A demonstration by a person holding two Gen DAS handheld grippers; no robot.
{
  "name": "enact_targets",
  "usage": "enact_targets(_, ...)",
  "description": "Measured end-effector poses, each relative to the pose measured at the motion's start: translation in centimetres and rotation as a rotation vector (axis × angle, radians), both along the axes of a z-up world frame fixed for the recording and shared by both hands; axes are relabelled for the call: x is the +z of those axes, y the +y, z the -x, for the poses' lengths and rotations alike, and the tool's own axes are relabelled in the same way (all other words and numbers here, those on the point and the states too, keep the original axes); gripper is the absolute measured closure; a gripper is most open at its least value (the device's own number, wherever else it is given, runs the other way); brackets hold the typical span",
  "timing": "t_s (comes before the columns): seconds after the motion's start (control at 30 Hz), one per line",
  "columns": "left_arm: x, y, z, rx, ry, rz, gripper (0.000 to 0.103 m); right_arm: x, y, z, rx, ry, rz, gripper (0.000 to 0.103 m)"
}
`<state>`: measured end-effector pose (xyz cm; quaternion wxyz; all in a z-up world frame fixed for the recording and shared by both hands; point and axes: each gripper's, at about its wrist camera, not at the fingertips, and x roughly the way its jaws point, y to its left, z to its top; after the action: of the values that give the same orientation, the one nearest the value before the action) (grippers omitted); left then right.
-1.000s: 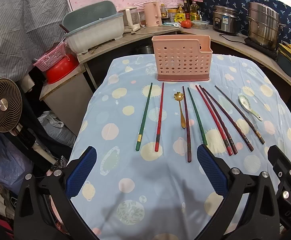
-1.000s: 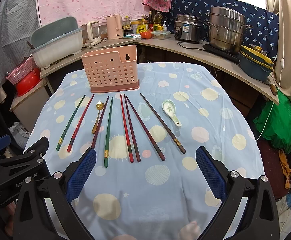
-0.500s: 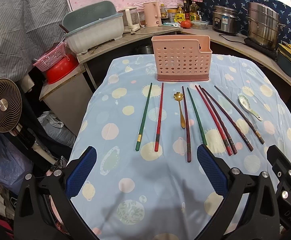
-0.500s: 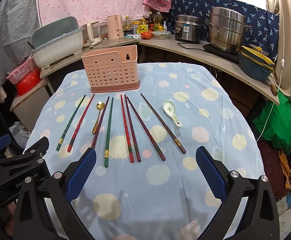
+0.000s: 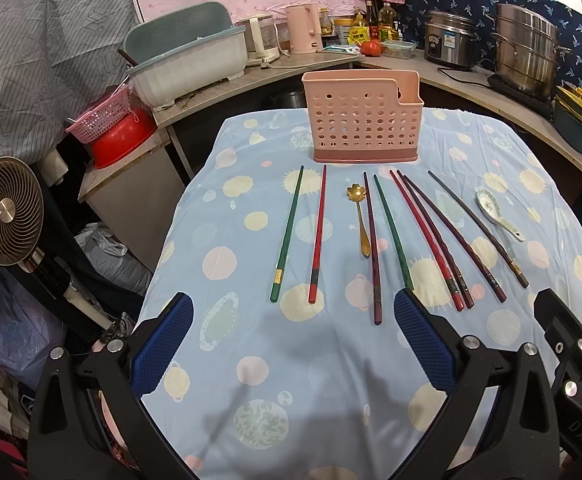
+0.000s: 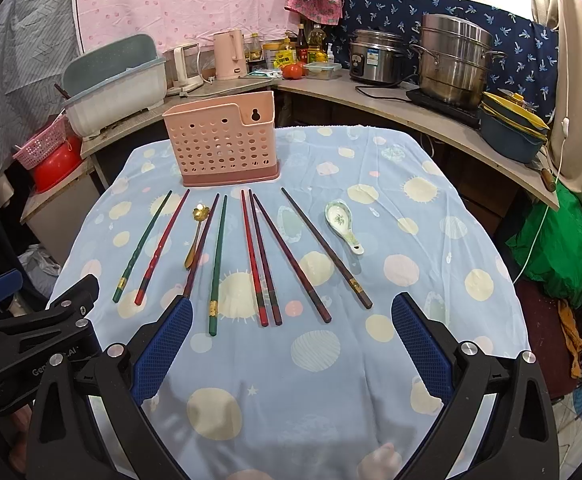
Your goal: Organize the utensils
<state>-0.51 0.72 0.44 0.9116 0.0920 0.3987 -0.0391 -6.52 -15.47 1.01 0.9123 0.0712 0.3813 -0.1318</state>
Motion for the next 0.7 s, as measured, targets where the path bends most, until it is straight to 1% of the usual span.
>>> enact_targets(0.7, -0.06, -0.10, -0.03, -0.001, 0.002, 0.000, 0.007, 0.01, -0.38, -0.18, -0.005, 0.000, 0.005, 0.007)
